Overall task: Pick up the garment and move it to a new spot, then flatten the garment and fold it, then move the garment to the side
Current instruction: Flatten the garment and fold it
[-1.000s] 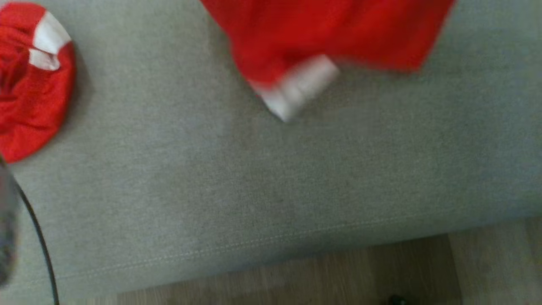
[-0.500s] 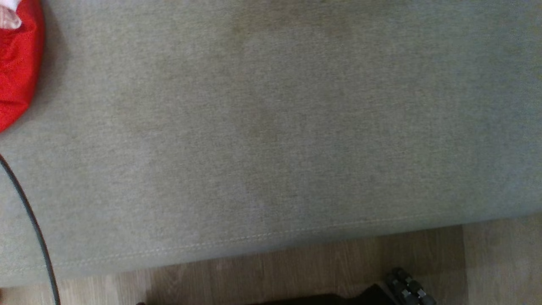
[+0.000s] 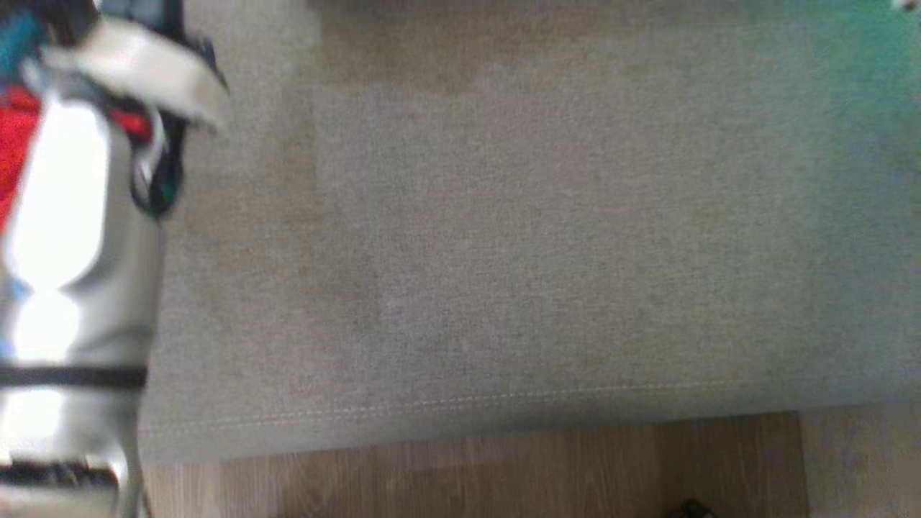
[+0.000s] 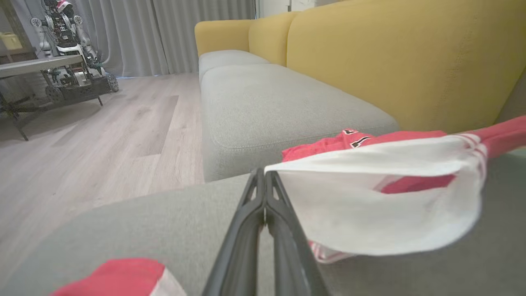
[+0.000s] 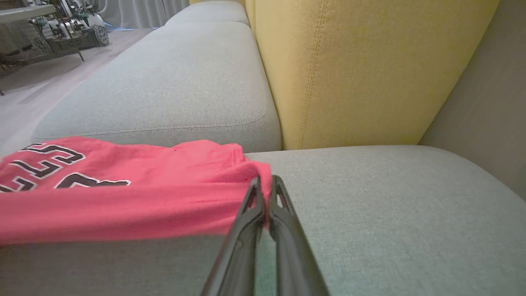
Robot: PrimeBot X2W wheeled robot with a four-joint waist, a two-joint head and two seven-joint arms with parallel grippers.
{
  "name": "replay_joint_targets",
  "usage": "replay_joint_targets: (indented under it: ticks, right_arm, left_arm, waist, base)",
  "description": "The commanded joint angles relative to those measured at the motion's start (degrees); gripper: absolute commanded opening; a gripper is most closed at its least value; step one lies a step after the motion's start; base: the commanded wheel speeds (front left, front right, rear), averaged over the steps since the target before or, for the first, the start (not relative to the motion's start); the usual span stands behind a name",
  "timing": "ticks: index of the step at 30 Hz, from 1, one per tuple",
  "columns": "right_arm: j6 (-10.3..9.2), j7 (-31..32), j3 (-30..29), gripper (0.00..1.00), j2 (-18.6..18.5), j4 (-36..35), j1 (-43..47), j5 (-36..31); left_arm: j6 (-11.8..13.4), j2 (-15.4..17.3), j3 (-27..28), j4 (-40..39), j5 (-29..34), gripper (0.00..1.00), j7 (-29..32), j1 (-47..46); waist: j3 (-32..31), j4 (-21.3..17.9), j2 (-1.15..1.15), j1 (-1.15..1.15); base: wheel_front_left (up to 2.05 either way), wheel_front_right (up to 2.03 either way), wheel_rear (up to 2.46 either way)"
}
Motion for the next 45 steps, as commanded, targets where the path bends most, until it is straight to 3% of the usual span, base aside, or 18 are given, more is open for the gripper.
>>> replay_joint_targets:
  ticks: [1,15,21,25,30,36,39,45]
  right_arm:
    - [-0.08,-0.67,0.17,0.0,0.19,-1.63,0.63,0.65]
    - [-0.08,-0.9,4.52,0.0,1.1,-0.88,23.09,8.66]
    - [-0.08,-0.3,6.89,0.0,1.12,-3.58,31.4,13.34]
    - [-0.08,0.18,8.81,0.0,0.44,-10.03,34.62,17.24]
    - [-0.08,3.35,11.24,0.0,-1.58,-20.82,35.19,19.59]
    - [-0.08,14.84,11.94,0.0,-5.78,-39.43,30.89,19.89]
    - [-0.08,21.84,10.6,0.0,-6.75,-46.74,25.33,18.37]
    - [-0.08,28.17,11.53,0.0,-6.8,-48.48,15.81,14.77]
  left_arm:
    - [0.68,2.67,2.77,-2.99,-0.88,0.0,-0.28,1.06]
    - [6.22,-1.98,2.92,-20.45,-5.42,0.0,0.91,37.39]
    - [8.22,-3.2,2.62,-26.43,-7.36,0.0,3.27,47.21]
    - [8.37,-3.4,3.73,-31.32,-9.54,0.0,3.65,49.5]
    - [7.41,-1.0,5.35,-38.23,-10.81,0.0,6.29,45.96]
    - [5.07,7.7,7.88,-45.33,-9.35,0.0,16.38,29.13]
    - [3.65,11.58,7.37,-43.98,-6.84,0.0,21.48,15.17]
    - [1.27,14.22,3.38,-35.05,-2.1,0.0,23.49,-3.68]
  waist:
    - [-2.12,-0.16,0.0,0.0]
    - [-13.39,-0.19,0.0,0.0]
    - [-17.75,0.17,0.0,0.0]
    - [-20.11,0.1,0.0,0.0]
    - [-22.31,-0.17,0.0,0.0]
    - [-24.75,-0.74,0.0,0.0]
    - [-24.7,-1.32,0.0,0.0]
    - [-21.55,-1.76,0.0,0.0]
  base:
    - [0.0,0.0,0.0]
    - [0.0,0.0,0.0]
    - [0.0,0.0,0.0]
    - [0.0,0.0,0.0]
    - [0.0,0.0,0.0]
    - [0.0,0.0,0.0]
    - [0.0,0.0,0.0]
    - [0.0,0.0,0.0]
